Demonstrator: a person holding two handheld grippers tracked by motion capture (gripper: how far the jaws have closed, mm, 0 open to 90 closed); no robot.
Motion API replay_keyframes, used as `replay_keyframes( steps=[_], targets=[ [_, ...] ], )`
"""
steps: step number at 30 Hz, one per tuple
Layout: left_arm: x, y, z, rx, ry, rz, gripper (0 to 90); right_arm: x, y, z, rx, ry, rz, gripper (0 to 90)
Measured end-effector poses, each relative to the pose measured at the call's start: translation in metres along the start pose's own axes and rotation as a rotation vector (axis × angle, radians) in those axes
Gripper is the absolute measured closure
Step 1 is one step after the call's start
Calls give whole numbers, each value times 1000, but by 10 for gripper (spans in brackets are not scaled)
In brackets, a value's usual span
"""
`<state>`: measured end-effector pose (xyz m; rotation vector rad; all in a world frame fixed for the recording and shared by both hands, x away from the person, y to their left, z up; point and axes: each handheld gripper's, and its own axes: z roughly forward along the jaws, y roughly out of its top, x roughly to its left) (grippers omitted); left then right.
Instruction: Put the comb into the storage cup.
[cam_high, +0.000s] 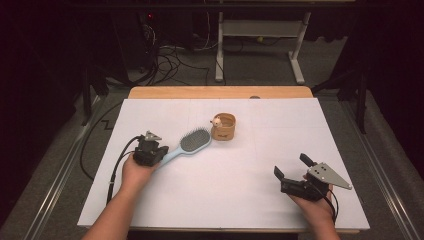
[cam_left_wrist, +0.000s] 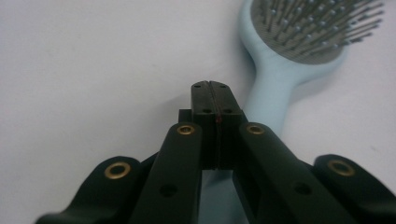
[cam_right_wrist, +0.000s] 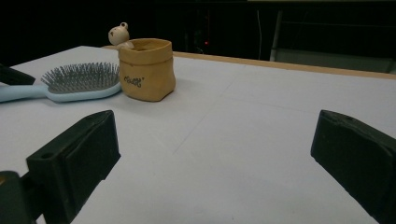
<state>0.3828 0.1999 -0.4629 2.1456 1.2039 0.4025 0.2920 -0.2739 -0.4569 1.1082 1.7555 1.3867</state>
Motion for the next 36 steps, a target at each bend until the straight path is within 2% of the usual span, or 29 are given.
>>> replay_keyframes(
  steps=[4,9,16,19,25,29,33,34,36],
  targets=[
    [-15,-10,-8,-5,-5,46,900,0,0,0,3,-1,3,20],
    [-28,-21,-19,-46,-18,51,900,1,0,0,4,-2,2,20],
    [-30,-28,-28,-68,-22,47,900,1,0,-1,0,-5,6,20],
    [-30,-31,-30,-90,-12,45,900,1,0,-1,-2,-5,12,20],
    [-29,-37,-33,-121,-22,36,900,0,0,0,0,-5,10,20],
    [-29,-39,-40,-157,-21,19,900,0,1,-1,-4,-9,9,20],
    [-32,-45,-50,-198,-42,4,900,0,1,-2,-7,-13,14,20],
    [-33,-47,-52,-207,-50,-2,885,0,2,-3,-8,-14,14,20],
    [-33,-51,-52,-210,-67,-19,784,0,2,-3,-10,-12,13,20]
  ],
)
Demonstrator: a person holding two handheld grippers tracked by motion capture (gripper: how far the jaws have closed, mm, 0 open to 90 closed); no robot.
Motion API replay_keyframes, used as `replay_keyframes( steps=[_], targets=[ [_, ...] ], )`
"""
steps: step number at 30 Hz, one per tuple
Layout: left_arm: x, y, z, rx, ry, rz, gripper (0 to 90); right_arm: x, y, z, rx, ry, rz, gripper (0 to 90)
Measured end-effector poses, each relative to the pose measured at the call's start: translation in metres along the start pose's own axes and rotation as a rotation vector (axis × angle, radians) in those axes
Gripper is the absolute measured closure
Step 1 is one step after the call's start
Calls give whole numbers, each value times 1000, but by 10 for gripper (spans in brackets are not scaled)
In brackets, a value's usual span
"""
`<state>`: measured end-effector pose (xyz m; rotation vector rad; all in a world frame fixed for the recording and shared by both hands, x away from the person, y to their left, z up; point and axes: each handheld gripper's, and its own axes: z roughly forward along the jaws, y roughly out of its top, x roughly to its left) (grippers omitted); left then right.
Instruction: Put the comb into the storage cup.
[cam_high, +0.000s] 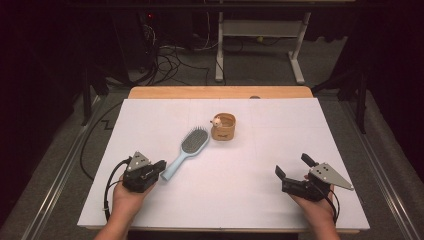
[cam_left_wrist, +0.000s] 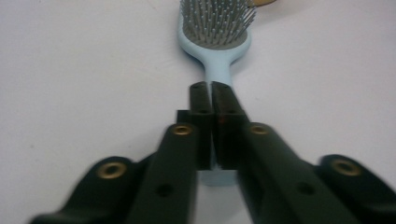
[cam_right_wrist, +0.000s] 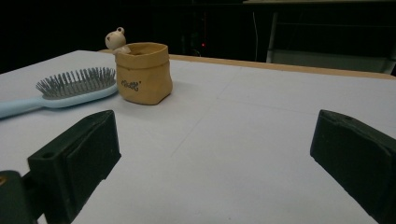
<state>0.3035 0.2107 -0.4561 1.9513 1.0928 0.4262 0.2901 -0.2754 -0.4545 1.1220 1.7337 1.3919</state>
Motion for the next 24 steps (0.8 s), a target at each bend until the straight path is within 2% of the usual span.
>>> replay_keyframes(
  steps=[2,5,7,9,11,16,21,24],
  targets=[
    [-2,-3,1,8,-3,4,705,0,0,0,2,0,-1,20],
    [-5,-3,3,0,-13,-10,505,1,0,1,5,1,1,20],
    [-6,-4,4,4,-4,-4,412,1,0,1,4,2,-1,20],
    [-8,-4,11,44,14,3,363,1,1,1,0,3,-6,20],
    [-10,-4,14,57,43,12,292,1,0,1,0,2,-4,20],
    [-11,-4,24,115,51,25,312,1,0,2,5,4,-4,20],
    [-14,-5,32,164,65,38,450,0,0,2,6,5,-5,20],
    [-15,-4,32,160,66,48,569,0,-1,2,7,4,-3,21]
  ],
)
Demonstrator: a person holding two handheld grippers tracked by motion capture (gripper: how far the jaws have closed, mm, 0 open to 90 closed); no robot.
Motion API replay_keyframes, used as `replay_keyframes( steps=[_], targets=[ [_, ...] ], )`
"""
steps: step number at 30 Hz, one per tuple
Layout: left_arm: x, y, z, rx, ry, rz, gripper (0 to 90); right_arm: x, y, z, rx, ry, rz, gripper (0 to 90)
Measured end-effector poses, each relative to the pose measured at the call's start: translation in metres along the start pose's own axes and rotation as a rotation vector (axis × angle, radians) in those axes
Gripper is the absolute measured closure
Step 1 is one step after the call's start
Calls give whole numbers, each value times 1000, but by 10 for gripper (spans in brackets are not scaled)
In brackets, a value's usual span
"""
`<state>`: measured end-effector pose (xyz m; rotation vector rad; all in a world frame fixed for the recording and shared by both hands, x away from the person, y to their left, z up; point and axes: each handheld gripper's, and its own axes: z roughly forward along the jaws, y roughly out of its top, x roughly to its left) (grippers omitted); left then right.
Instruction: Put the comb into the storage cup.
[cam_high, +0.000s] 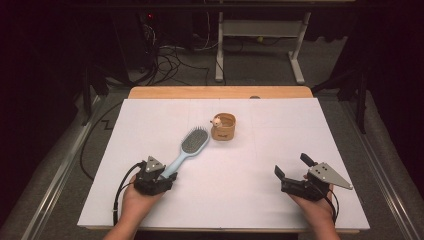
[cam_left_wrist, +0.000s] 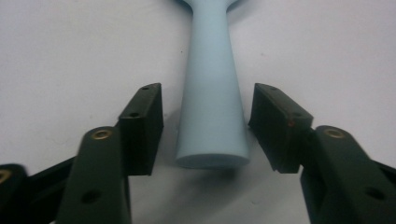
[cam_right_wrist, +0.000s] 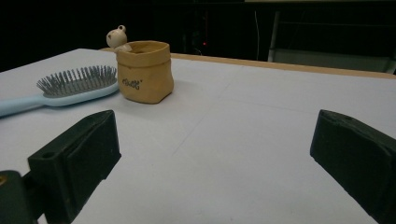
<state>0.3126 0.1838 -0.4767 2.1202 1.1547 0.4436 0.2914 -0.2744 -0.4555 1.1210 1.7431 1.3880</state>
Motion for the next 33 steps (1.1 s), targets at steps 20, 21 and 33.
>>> replay_keyframes(
  steps=[20,21,33],
  targets=[
    [0,-34,-36,14,3,2,609,0,0,0,-5,4,4,21],
    [0,-34,-36,14,3,2,609,-1,0,0,-5,4,3,21],
    [0,-44,-42,4,-14,-16,557,0,0,-1,-6,1,3,21]
  ],
)
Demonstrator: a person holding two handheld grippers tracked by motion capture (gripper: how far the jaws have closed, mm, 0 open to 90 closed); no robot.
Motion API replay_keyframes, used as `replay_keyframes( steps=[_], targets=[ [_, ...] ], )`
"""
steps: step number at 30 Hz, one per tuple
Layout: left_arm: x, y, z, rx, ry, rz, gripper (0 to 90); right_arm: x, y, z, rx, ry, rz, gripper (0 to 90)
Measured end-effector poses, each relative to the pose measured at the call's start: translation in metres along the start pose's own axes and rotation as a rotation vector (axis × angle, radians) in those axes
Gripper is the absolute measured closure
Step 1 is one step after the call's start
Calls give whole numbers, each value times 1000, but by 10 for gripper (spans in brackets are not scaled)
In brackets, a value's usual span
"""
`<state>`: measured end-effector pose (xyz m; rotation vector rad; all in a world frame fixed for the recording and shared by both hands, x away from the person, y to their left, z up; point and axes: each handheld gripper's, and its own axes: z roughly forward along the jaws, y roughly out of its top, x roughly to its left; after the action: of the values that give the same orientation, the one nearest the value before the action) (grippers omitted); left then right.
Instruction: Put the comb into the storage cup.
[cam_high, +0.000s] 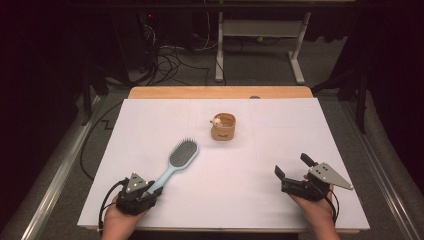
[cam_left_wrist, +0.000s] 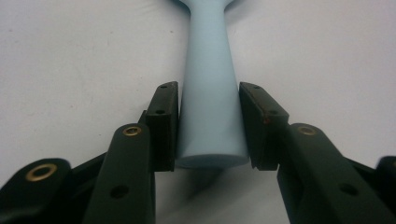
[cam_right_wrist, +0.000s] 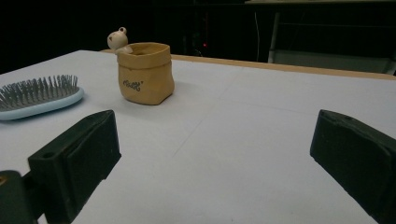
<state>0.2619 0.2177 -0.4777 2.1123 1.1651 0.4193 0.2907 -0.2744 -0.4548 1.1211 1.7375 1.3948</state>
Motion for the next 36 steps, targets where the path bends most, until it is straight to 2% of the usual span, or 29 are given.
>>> replay_keyframes(
  steps=[3,5,9,11,16,18,20,22,24,30,34,36],
  targets=[
    [1,0,1,-3,-14,2,472,0,0,0,-1,0,1,21],
    [1,1,1,4,-4,0,427,0,0,0,1,0,-1,21],
    [7,1,0,-28,-18,-29,313,0,0,0,-1,-1,-2,21],
    [10,2,-1,-36,-39,-42,282,0,0,0,1,-2,0,21],
    [25,7,-7,-71,-46,-75,222,0,0,0,6,-1,-8,21],
    [26,8,-8,-79,-39,-72,193,1,0,0,5,-1,-11,21],
    [27,10,-11,-95,-11,-55,161,2,0,0,5,2,-17,18],
    [26,12,-12,-101,-9,-52,146,3,0,-1,16,-12,-26,13],
    [25,14,-11,-95,-4,-33,107,3,0,-3,24,-2,-37,12],
    [25,25,-6,-85,-29,-32,0,1,-2,-7,21,-1,-32,12],
    [23,39,-2,-68,-68,-22,0,0,-2,-8,15,-2,-28,11],
    [21,47,0,-62,-66,-10,0,-1,-2,-9,13,-5,-24,12]
  ],
)
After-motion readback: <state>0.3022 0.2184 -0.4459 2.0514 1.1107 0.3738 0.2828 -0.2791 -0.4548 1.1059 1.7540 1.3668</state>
